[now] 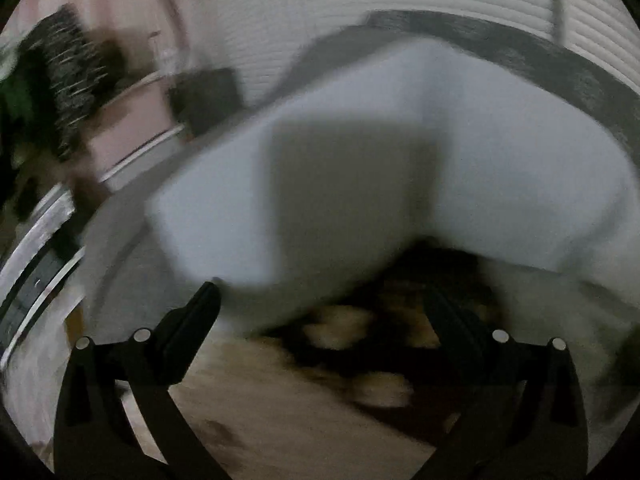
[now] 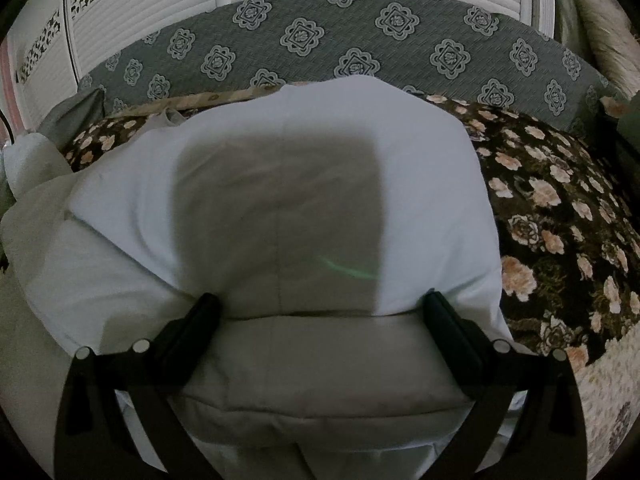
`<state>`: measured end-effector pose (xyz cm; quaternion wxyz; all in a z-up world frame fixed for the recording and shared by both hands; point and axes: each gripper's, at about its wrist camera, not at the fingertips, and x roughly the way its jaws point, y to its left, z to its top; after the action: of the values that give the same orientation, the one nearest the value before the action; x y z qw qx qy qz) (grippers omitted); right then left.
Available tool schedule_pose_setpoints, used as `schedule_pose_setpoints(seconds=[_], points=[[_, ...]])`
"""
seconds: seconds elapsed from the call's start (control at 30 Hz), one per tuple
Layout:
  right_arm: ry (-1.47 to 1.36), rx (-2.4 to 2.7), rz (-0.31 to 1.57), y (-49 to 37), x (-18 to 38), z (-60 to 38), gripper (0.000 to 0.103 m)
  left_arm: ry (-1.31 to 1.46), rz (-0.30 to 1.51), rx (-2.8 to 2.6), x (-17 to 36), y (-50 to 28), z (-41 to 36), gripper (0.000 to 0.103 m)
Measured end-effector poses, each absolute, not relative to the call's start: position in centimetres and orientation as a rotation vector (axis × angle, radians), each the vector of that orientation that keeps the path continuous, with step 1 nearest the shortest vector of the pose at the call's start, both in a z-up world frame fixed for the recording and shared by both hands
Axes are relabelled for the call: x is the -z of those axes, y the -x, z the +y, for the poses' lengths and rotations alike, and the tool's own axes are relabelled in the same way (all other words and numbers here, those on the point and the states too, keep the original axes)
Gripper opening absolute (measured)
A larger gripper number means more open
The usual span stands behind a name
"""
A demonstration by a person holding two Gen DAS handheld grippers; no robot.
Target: Fold large clothes
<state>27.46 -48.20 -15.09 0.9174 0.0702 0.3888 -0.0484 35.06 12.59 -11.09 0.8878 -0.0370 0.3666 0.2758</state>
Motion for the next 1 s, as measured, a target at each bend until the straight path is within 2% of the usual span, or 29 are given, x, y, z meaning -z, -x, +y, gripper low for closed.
schedule_pose_setpoints(seconds=[0.13, 0.3, 0.37, 0.4, 0.43, 0.47, 0.5, 0.63, 0.77, 0.87, 1.0], points=[[-0.142, 0.102, 0.801, -27.5, 15.1, -48.3, 0.102, 0.154, 0.811, -0.68, 12.9, -33.2, 18.0, 0.1], [-0.144, 0.103, 0.795, -27.5, 15.1, -48.2, 0.102, 0.074, 0.819, -0.622, 13.2, -34.5, 17.2, 0.1], [-0.144, 0.103, 0.794, -27.5, 15.0, -48.3, 0.102, 0.072, 0.815, -0.555, 13.0, -35.3, 16.5, 0.092], [-0.146, 0.103, 0.794, -27.4, 15.0, -48.3, 0.102, 0.063, 0.818, -0.53, 12.9, -35.5, 16.1, 0.061], [-0.149, 0.102, 0.794, -27.4, 15.0, -48.3, 0.102, 0.076, 0.838, -0.473, 13.0, -35.8, 15.9, 0.025], [-0.152, 0.102, 0.793, -27.4, 14.9, -48.4, 0.102, 0.097, 0.856, -0.444, 13.0, -36.0, 15.7, 0.022], [-0.158, 0.103, 0.792, -27.3, 14.8, -48.4, 0.102, 0.121, 0.838, -0.427, 12.5, -35.8, 15.5, 0.014], [-0.162, 0.185, 0.787, -26.7, 13.1, -49.3, 0.101, 0.109, 0.78, -0.457, 9.9, -34.7, 15.1, 0.011], [-0.124, 0.388, 0.692, -24.7, 9.2, -51.4, 0.101, 0.117, 0.68, -0.503, 5.2, -32.4, 15.0, 0.011], [-0.012, 0.619, 0.661, -23.3, 6.5, -53.1, 0.101, 0.085, 0.6, -0.526, 1.2, -29.2, 14.9, 0.011], [0.199, 1.058, 0.728, -22.4, 5.1, -54.5, 0.101, 0.071, 0.561, -0.501, -2.2, -26.3, 14.9, 0.011]])
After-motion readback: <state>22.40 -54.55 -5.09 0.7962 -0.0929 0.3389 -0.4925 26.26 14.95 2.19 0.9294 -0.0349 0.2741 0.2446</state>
